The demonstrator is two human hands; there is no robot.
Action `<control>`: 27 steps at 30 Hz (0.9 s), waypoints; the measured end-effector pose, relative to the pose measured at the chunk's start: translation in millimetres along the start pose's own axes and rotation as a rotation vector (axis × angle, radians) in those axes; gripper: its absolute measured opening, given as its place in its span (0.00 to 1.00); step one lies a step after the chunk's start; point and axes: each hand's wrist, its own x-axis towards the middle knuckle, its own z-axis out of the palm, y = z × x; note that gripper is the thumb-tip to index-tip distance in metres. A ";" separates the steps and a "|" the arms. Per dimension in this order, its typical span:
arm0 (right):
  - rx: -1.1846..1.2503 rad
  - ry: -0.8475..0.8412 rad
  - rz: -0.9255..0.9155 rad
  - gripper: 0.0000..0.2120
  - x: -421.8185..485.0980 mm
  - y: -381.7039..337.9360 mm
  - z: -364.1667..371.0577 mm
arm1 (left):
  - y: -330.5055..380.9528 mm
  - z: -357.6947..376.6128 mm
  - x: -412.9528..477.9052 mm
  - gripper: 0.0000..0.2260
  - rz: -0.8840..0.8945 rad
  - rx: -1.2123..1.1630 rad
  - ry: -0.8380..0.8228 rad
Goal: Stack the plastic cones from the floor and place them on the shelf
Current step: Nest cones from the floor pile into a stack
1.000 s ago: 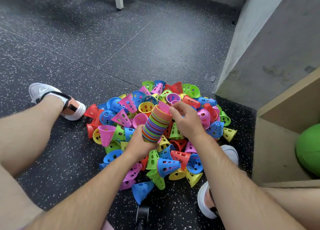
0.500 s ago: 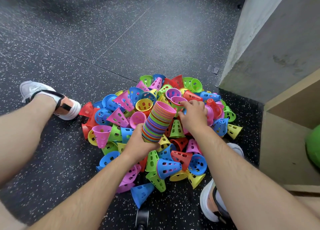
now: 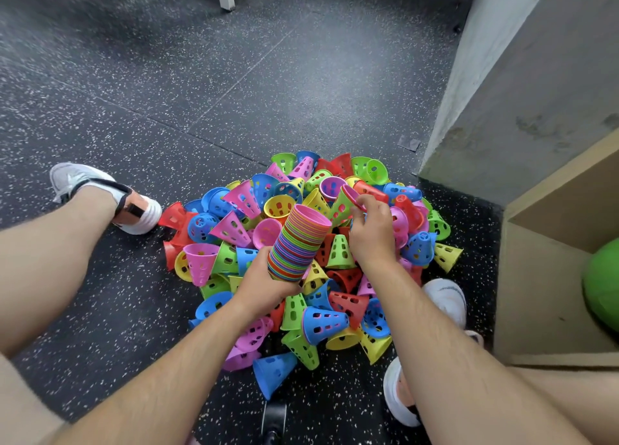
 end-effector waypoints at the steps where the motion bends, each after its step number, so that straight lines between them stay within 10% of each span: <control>1: 0.024 0.017 0.008 0.07 -2.1 -4.3 -4.0 | 0.8 -0.8 -1.7 0.24 0.003 0.006 0.001; 8: 0.265 0.136 -0.051 0.04 -11.4 -42.8 -20.5 | 9.6 -5.1 -14.5 0.24 -0.007 0.009 -0.005; 15: 0.345 -0.263 -0.163 0.06 -38.6 -59.9 -16.8 | 17.3 -7.9 -20.2 0.23 0.035 0.022 0.035; 27: 0.392 -0.232 -0.023 0.04 -44.3 -53.6 -19.5 | 19.6 7.5 -16.5 0.25 0.081 0.042 0.013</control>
